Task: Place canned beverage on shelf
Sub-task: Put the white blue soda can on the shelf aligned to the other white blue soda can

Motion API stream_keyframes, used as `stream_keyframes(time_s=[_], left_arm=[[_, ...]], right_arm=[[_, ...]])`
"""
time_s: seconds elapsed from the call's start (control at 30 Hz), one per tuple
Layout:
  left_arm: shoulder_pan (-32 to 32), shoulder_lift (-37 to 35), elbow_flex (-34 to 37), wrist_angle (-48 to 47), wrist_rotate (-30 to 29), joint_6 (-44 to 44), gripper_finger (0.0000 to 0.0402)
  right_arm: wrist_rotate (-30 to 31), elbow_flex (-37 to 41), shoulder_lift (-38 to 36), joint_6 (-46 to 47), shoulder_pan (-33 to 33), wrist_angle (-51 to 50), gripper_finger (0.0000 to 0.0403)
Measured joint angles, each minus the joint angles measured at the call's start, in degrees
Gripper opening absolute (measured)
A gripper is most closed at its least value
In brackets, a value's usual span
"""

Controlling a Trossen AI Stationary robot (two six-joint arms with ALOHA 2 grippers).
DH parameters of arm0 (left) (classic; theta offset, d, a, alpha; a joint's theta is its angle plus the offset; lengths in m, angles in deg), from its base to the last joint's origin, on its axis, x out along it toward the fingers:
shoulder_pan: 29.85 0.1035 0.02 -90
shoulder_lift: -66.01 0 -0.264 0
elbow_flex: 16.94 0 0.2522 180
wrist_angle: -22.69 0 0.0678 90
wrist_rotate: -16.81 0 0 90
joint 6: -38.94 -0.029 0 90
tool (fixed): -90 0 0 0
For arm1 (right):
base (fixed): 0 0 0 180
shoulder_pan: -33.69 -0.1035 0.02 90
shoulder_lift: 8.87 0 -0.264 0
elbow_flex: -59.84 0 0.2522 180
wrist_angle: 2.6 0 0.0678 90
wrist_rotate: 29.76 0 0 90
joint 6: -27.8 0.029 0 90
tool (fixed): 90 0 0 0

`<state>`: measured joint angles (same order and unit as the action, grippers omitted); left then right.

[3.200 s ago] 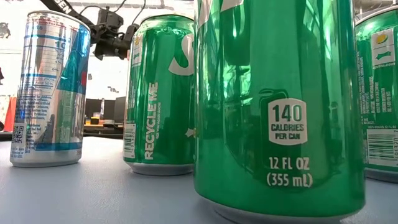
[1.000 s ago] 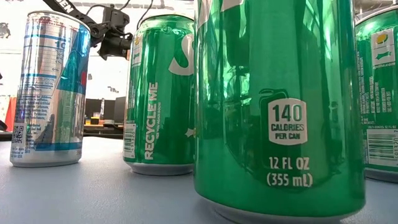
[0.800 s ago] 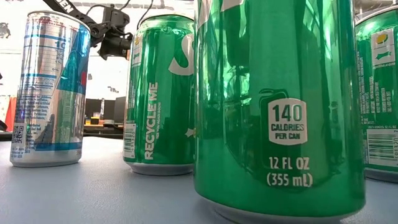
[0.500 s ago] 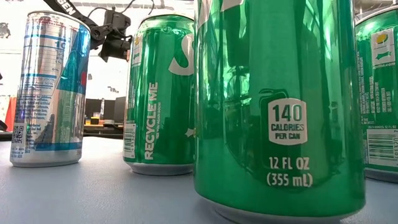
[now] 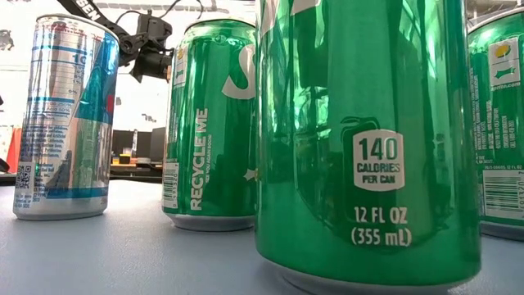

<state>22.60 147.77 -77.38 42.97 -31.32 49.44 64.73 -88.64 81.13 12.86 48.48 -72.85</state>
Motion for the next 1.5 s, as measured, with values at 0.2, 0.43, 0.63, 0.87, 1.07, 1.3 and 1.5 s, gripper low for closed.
stream_keyframes(time_s=[0.2,0.43,0.63,0.87,1.07,1.3,1.5], left_arm=[[0.0,0.0,0.0,-0.4,0.2,1.0,0.0301],[0.0,-0.1,0.0,-0.5,2.8,2.9,0.0303],[-0.4,-0.2,-0.3,-1.1,3.1,3.0,0.0303],[-1.6,-0.2,-0.3,-2.7,2.6,2.7,0.0303],[-1.7,-0.2,-0.3,-3.1,2.5,2.9,0.0303],[-1.7,-0.2,-0.3,-3.2,1.0,2.0,0.0303],[-1.7,-0.2,-0.9,-4.0,0.7,3.0,0.0303]], right_arm=[[0.0,0.0,0.0,-0.2,0.0,0.0,0.0270],[0.0,0.0,0.0,-0.1,0.0,0.0,0.0270],[0.0,0.0,0.0,-0.1,0.0,0.0,0.0270],[-0.1,0.0,0.0,-0.1,0.0,-0.3,0.0270],[-0.1,0.0,0.0,-0.1,0.0,-0.8,0.0270],[-0.1,0.0,0.0,0.1,0.0,-2.0,0.0270],[-0.1,0.0,0.4,0.1,0.0,-2.7,0.0270]])
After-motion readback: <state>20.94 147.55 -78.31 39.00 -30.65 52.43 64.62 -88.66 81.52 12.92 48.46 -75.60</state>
